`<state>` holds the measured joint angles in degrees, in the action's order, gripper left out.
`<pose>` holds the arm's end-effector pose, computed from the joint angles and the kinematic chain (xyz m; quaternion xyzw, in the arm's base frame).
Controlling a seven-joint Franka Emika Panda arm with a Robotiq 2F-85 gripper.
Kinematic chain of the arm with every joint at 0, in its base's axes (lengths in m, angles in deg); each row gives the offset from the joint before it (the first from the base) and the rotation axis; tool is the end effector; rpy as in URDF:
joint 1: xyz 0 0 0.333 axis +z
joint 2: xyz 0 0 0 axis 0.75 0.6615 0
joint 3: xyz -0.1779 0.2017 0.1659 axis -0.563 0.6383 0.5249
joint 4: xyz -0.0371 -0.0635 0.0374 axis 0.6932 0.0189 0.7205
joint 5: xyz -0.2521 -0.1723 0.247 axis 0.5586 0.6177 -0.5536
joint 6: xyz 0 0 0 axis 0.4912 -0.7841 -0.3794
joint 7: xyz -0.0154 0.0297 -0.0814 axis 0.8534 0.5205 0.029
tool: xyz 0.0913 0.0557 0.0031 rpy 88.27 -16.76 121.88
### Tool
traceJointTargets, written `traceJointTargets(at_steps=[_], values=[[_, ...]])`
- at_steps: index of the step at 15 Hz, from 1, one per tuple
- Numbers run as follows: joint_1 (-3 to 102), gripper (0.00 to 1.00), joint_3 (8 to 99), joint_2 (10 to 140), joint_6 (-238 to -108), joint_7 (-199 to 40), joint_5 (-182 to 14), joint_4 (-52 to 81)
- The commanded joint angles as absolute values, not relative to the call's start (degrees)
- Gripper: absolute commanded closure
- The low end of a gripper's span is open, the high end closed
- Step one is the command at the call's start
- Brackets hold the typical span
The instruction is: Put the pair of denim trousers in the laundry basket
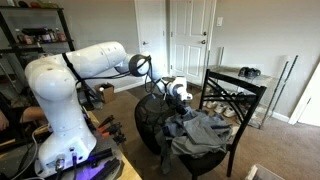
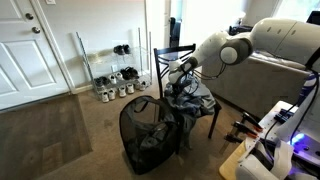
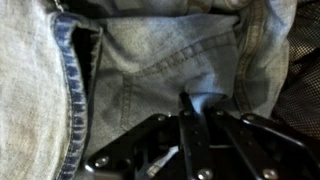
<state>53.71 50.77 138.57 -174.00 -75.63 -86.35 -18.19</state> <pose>0.7175 0.0028 -0.0448 0.9964 -0.0408 -0.0307 0.0682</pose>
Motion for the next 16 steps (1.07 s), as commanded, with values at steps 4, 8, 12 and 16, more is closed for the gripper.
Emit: traceJointTargets(at_steps=[4, 8, 12, 16], values=[[55.3, 0.97, 49.8, 125.6, -191.9, -75.4, -85.8, 2.8], [56.4, 0.97, 49.0, 119.4, -199.8, -74.4, -85.2, 12.4], [58.9, 0.97, 46.6, 112.6, -205.2, -73.6, -85.4, 21.7], [62.9, 0.97, 42.0, 105.8, -205.0, -71.8, -84.7, 28.9]])
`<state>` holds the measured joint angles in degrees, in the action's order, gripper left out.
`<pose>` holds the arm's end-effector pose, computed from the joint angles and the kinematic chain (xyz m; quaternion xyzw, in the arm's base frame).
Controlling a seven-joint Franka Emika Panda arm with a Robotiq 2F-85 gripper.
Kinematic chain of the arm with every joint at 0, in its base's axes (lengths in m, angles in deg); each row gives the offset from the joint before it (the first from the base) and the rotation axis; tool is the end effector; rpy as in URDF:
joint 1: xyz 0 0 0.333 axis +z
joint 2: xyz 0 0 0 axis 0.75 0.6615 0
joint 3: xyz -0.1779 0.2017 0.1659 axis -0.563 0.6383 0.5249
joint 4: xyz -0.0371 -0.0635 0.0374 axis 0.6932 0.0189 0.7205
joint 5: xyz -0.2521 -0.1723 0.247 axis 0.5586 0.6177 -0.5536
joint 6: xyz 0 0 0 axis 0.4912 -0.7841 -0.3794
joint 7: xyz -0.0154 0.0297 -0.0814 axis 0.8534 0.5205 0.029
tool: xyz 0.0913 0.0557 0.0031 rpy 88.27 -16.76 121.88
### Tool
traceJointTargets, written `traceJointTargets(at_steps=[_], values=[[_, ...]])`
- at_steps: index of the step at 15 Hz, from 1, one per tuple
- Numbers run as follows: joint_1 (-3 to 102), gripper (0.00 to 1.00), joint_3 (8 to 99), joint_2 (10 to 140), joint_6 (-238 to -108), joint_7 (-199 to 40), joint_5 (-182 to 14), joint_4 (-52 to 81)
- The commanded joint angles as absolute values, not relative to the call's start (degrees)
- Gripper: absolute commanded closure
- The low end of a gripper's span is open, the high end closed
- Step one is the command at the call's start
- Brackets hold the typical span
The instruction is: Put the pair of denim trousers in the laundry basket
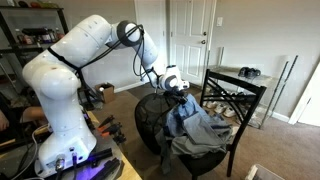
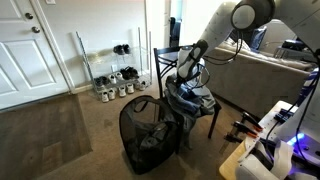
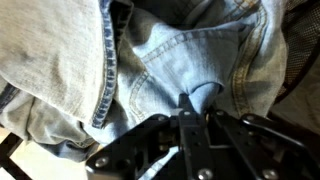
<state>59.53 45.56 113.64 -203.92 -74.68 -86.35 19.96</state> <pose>0.6675 -0.0016 0.0654 0.9891 -0.0358 0.1213 0.0752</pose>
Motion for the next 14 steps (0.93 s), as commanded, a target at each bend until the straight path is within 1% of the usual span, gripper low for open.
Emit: traceJointTargets(at_steps=[1, 7, 9, 12, 14], values=[[63.6, 0.97, 41.2, 103.9, -204.8, -71.7, -84.4, 30.5], [71.2, 0.97, 33.3, 94.1, -201.9, -68.3, -79.8, 38.0], [75.7, 0.97, 30.1, 90.2, -200.0, -64.6, -76.7, 41.0], [81.6, 0.97, 25.5, 84.4, -193.5, -57.0, -69.9, 43.1], [84.1, 0.97, 24.6, 80.7, -188.2, -51.1, -63.7, 43.6]])
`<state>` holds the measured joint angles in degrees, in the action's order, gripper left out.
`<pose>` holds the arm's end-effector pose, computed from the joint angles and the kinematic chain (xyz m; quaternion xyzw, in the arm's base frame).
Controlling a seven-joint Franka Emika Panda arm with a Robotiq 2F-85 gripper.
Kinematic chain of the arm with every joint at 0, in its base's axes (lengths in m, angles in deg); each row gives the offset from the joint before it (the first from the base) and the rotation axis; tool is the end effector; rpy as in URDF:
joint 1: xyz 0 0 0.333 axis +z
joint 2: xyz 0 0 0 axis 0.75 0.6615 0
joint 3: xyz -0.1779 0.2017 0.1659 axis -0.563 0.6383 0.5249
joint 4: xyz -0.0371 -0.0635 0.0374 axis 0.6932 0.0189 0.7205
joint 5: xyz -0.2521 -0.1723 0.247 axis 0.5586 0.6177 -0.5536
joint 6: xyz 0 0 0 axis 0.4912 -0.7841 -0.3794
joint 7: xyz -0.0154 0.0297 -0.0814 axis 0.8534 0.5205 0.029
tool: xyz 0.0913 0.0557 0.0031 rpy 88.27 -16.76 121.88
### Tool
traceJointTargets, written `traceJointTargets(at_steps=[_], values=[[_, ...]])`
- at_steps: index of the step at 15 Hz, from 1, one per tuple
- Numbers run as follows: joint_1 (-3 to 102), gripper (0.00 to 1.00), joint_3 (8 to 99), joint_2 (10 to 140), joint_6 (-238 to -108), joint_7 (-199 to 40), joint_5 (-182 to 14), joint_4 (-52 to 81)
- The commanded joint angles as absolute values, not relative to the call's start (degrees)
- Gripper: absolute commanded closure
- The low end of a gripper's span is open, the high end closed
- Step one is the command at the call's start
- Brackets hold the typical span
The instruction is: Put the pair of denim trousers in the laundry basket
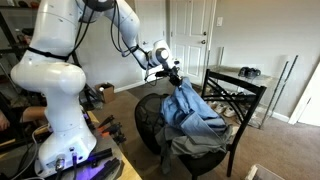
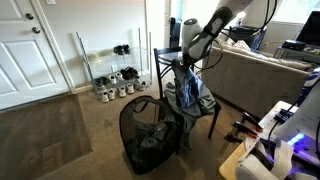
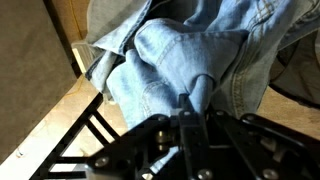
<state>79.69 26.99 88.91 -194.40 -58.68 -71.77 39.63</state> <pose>0.6137 0.0230 0.2267 0.9754 -0.0593 0.1305 0.1673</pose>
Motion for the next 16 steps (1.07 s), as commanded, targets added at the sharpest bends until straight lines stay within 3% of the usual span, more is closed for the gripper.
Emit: traceJointTargets(at_steps=[1, 5, 6, 8, 16], values=[[84.6, 0.97, 25.2, 78.8, -185.7, -48.7, -60.6, 43.7], [80.0, 0.97, 33.6, 73.0, -177.5, -43.5, -52.7, 43.3], [76.7, 0.89, 36.3, 76.8, -178.9, -43.6, -53.1, 40.9], [75.0, 0.89, 39.0, 74.9, -177.1, -43.1, -52.1, 41.2], [74.2, 0.89, 39.6, 74.5, -177.1, -43.1, -52.0, 41.6]])
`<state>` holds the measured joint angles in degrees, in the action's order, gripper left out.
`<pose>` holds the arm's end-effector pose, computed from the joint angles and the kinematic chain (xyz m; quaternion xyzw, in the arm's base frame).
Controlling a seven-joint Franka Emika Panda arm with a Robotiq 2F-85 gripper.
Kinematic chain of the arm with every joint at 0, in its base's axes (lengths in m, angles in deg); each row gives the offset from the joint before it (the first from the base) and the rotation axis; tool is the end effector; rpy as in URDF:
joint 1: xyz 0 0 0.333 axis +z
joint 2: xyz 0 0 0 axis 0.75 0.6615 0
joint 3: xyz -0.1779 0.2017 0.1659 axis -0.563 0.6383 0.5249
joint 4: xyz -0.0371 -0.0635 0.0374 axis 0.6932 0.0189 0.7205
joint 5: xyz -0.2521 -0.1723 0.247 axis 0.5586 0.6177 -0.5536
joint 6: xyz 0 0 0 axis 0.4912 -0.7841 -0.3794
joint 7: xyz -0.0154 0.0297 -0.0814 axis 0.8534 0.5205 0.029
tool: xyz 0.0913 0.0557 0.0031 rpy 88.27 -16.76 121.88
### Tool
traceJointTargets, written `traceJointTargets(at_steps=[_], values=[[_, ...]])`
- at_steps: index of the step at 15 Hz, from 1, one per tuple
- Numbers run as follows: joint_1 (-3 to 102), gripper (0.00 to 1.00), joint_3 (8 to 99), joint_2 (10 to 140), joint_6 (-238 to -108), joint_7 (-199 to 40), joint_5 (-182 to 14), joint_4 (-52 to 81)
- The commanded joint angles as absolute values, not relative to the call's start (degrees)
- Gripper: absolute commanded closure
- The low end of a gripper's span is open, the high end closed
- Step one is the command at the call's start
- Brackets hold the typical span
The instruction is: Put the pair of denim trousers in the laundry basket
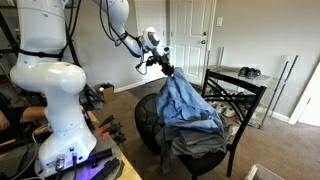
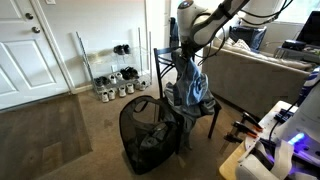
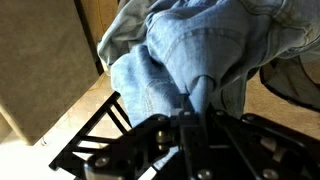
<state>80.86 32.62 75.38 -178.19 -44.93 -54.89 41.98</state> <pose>0.5837 0.0772 0.3011 0.9671 -0.0589 0.1209 0.2161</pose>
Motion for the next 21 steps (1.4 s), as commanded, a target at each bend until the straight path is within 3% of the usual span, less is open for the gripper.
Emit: traceJointTargets(at_steps=[1, 3, 4, 7, 16, 21], values=[[74.2, 0.89, 39.6, 74.5, -177.1, -43.1, -52.0, 41.6], [74.2, 0.89, 39.6, 74.5, -177.1, -43.1, -52.0, 41.6], [74.8, 0.97, 39.2, 73.7, -175.9, -42.4, -50.8, 41.5], [72.4, 0.97, 42.7, 70.5, -170.9, -40.4, -44.4, 40.9], [67.2, 0.97, 61.1, 57.6, -138.9, -46.6, -28.1, 32.1], [65.6, 0.97, 66.6, 56.0, -139.3, -50.5, -24.2, 29.5]])
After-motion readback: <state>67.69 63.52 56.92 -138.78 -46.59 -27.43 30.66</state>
